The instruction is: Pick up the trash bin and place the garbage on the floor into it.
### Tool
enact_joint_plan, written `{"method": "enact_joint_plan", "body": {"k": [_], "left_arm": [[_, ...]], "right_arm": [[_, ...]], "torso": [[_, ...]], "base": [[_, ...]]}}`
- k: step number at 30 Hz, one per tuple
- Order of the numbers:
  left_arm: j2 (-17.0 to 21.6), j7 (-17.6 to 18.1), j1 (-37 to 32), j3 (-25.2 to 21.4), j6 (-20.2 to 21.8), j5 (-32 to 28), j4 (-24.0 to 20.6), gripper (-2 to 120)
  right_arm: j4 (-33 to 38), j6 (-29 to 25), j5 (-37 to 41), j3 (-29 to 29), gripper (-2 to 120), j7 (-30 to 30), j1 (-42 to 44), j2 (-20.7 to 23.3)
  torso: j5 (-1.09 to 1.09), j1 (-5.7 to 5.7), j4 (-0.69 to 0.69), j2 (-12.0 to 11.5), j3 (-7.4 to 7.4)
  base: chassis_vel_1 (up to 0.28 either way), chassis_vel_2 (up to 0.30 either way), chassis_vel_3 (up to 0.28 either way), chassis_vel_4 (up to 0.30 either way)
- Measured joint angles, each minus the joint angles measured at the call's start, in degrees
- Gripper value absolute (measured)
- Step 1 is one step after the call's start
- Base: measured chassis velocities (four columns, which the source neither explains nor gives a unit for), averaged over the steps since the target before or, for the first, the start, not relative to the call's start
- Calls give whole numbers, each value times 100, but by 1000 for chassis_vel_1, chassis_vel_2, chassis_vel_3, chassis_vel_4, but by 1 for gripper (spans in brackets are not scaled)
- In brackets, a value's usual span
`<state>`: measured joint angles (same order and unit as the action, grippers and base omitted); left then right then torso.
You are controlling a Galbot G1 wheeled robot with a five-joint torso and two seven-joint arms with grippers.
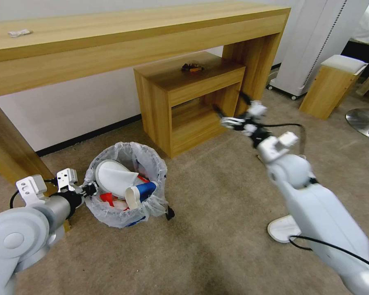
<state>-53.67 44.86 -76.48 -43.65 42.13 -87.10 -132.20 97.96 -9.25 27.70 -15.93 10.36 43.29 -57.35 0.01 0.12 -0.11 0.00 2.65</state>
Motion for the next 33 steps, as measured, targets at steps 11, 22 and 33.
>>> {"method": "enact_joint_plan", "body": {"k": [11,22,33], "left_arm": [[-2,-96,-137,-65,0,103,-82,0],[-42,-222,-281,-127,-16,297,-78,0],[-123,-250,-312,-101,-49,392,-74,0]], "right_arm": [[401,-410,-249,-1583,100,-251,1574,-95],[494,-502,-293,-1903,100,-193,1774,-193],[515,-641,-247,-2119,100,-106,1988,-147]], "torso": [[-1,0,1,1,0],[-1,0,2,1,1],[-1,0,1,1,1]], "base": [[0,0,0,0],[0,0,0,0],[-7,-8,-10,-8]]}}
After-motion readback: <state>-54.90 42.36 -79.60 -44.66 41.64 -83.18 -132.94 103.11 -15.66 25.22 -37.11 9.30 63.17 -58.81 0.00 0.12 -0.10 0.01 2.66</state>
